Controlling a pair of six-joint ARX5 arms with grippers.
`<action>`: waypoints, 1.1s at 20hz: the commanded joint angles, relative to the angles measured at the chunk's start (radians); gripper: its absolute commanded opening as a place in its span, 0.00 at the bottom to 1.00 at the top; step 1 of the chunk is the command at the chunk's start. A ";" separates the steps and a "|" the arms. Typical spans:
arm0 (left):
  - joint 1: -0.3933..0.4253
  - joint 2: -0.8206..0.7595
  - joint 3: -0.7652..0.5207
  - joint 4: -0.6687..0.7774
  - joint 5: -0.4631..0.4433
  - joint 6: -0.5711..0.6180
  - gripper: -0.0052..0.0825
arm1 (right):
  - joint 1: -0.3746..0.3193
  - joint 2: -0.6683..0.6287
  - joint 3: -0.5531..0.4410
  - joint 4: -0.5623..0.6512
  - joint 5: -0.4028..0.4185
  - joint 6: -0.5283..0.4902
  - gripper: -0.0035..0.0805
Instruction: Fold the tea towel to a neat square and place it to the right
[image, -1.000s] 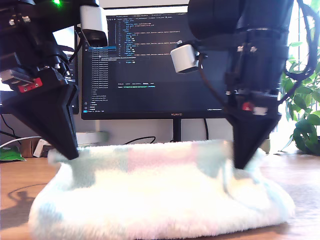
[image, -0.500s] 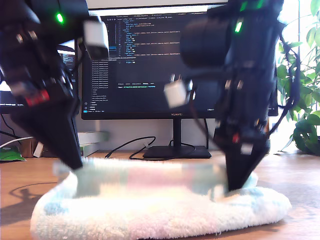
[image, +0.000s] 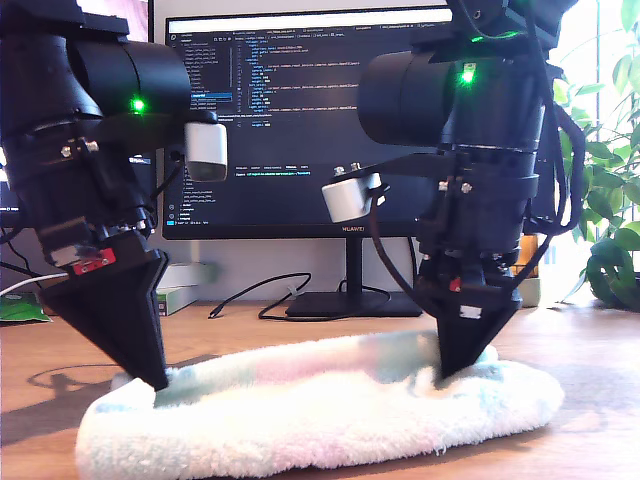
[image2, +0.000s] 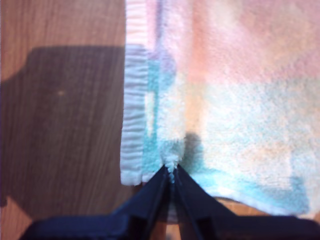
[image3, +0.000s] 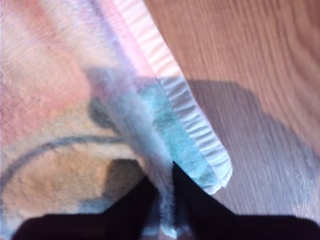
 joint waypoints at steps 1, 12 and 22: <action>0.007 0.003 -0.019 0.008 0.005 -0.006 0.05 | -0.007 0.022 -0.016 0.011 -0.001 0.021 0.19; 0.024 -0.062 -0.016 0.032 -0.053 -0.027 0.15 | -0.007 0.021 -0.014 0.035 0.009 0.062 0.30; 0.067 -0.213 -0.016 0.060 -0.115 -0.093 0.09 | -0.007 0.021 0.164 -0.085 0.048 0.192 0.30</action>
